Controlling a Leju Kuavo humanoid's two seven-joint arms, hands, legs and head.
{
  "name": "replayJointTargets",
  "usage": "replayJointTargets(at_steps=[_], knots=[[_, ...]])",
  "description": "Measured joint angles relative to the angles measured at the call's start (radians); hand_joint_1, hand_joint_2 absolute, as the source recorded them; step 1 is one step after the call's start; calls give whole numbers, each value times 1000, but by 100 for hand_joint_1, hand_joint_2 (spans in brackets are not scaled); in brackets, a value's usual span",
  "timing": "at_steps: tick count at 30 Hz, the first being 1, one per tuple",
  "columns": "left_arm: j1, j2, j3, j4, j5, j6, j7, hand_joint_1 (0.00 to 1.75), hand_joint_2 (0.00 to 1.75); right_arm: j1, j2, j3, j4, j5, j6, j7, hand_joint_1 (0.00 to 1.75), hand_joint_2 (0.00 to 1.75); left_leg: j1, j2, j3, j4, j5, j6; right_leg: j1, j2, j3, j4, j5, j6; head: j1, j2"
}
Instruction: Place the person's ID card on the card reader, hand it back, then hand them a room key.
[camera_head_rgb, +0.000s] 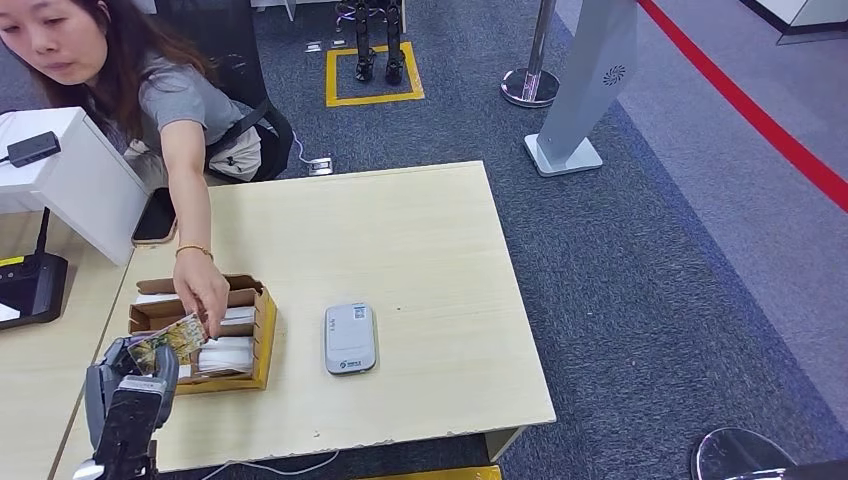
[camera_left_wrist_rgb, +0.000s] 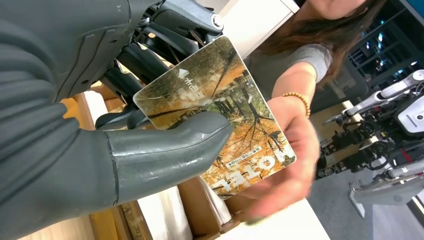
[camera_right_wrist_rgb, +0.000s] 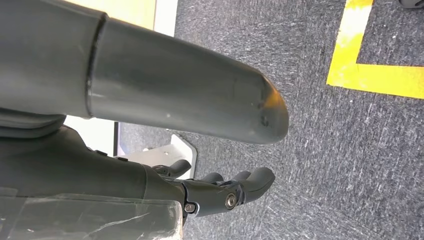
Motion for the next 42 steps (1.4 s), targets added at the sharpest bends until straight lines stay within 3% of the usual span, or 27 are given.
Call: replayJointTargets(at_steps=[30, 33, 38, 42], knots=[[-80, -7, -43, 4, -210, 137, 6, 175, 175, -5, 0, 32, 0, 0, -1, -17, 0, 0, 0, 0, 0, 0, 0, 0, 0, 0, 0, 0, 0, 0, 0, 0], [-96, -4, -61, 4, -377, 239, 26, 175, 175, -6, 0, 39, 0, 0, 3, -17, 0, 0, 0, 0, 0, 0, 0, 0, 0, 0, 0, 0, 0, 0, 0, 0], [-140, 15, -119, 6, -770, 417, 136, 175, 175, -8, 0, 57, 0, 0, 5, -16, 0, 0, 0, 0, 0, 0, 0, 0, 0, 0, 0, 0, 1, 0, 0, 0], [-163, 40, -191, 35, -1020, 469, 250, 175, 175, -8, 0, 71, 0, 0, 6, -14, 0, 0, 0, 0, 0, 1, 0, 0, 0, 0, 0, 0, 1, 0, 0, 0]])
